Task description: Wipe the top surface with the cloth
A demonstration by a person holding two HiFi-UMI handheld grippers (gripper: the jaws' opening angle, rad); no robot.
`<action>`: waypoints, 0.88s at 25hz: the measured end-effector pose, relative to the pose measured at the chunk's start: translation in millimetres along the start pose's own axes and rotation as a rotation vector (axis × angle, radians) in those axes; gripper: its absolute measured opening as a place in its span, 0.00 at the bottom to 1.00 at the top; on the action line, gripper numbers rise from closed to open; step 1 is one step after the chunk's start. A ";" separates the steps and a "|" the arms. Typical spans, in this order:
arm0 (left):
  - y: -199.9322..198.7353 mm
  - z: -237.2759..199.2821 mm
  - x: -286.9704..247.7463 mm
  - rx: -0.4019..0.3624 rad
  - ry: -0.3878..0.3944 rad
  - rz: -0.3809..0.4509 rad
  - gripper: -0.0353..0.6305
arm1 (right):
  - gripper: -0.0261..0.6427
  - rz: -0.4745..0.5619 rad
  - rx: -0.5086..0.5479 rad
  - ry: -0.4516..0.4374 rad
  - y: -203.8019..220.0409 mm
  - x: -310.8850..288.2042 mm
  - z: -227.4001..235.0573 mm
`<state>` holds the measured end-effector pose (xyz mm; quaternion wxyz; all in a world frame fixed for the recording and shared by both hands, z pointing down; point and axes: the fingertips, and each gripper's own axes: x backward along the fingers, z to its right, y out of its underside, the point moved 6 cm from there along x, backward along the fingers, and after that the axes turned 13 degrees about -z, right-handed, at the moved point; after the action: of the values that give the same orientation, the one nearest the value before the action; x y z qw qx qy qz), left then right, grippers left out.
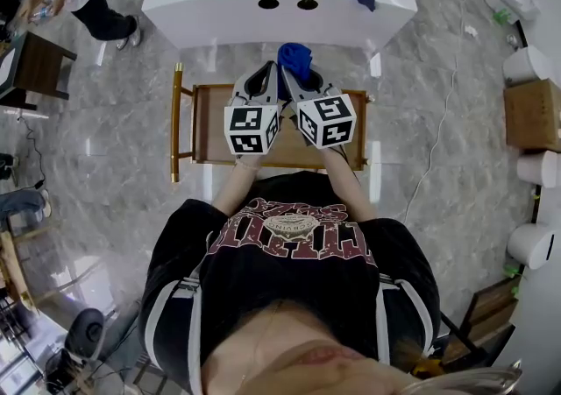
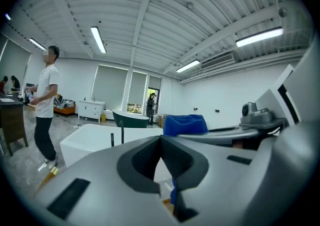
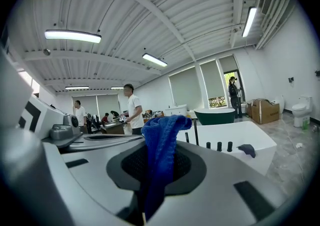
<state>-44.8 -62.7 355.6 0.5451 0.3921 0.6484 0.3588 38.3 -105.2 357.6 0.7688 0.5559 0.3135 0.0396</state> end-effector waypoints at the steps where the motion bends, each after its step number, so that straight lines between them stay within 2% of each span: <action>1: -4.9 0.8 3.1 -0.004 0.000 0.016 0.12 | 0.14 0.016 0.007 0.001 -5.4 3.4 -1.9; 13: -62.2 16.0 43.4 -0.072 0.002 0.195 0.12 | 0.14 0.181 0.072 0.024 -60.0 45.9 -16.5; 22: -82.3 23.4 62.7 -0.156 -0.036 0.263 0.12 | 0.14 0.213 0.163 0.076 -81.4 60.0 -27.7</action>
<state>-37.5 -41.2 251.9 0.5337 0.4363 0.5519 0.4692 48.4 -88.5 254.5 0.7000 0.6449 0.2838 0.1165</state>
